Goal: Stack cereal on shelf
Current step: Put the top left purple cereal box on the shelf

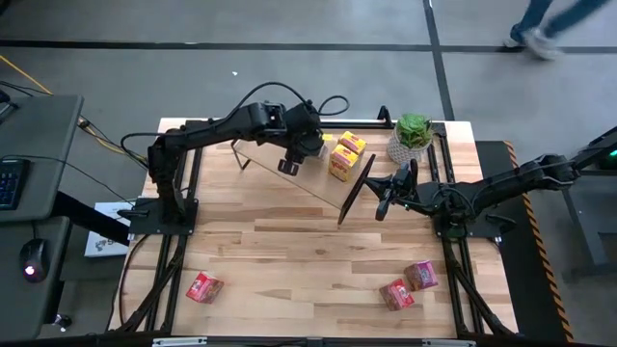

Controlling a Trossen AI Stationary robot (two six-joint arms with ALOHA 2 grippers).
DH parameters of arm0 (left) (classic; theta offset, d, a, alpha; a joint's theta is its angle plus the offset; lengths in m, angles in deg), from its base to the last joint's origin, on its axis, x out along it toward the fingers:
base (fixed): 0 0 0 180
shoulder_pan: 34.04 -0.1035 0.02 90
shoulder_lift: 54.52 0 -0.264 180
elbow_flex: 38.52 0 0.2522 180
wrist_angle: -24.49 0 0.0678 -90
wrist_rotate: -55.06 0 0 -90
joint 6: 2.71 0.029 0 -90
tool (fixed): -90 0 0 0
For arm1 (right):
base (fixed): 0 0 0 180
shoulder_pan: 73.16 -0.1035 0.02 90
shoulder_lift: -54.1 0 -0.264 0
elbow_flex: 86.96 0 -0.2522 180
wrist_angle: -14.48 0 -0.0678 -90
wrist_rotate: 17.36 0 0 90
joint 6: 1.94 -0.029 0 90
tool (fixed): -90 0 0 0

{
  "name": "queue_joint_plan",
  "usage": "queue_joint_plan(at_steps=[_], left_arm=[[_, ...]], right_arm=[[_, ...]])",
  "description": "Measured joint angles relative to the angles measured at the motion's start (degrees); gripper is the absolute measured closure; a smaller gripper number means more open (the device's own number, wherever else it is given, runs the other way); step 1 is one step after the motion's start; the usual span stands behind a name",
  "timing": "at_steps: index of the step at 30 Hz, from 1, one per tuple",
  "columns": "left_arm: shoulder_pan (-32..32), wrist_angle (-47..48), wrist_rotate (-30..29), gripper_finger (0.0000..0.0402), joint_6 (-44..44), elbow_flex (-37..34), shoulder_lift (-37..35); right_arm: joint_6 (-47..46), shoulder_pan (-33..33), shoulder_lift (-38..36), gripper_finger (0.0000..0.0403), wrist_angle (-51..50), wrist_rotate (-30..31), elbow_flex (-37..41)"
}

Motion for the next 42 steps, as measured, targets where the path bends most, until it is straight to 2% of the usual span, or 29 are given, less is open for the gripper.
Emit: queue_joint_plan(at_steps=[12,21,35,42], left_arm=[[0.61,-2.24,-5.07,0.0143,2.29,-0.01,0.0],[0.61,-4.28,-7.34,0.0142,4.75,-0.01,0.0],[1.98,-4.11,-14.77,0.0142,5.78,-0.04,-0.31],[3.37,-4.01,-15.87,0.0142,6.21,-0.06,-1.43]], right_arm=[[0.01,0.0,0.0,0.0403,0.0,0.0,0.0],[-0.01,0.0,0.0,0.0403,-0.02,0.0,0.0],[-0.01,0.0,0.0,0.0403,-0.02,0.0,0.0],[-0.14,0.0,0.0,0.0403,-0.37,0.0,0.0]])
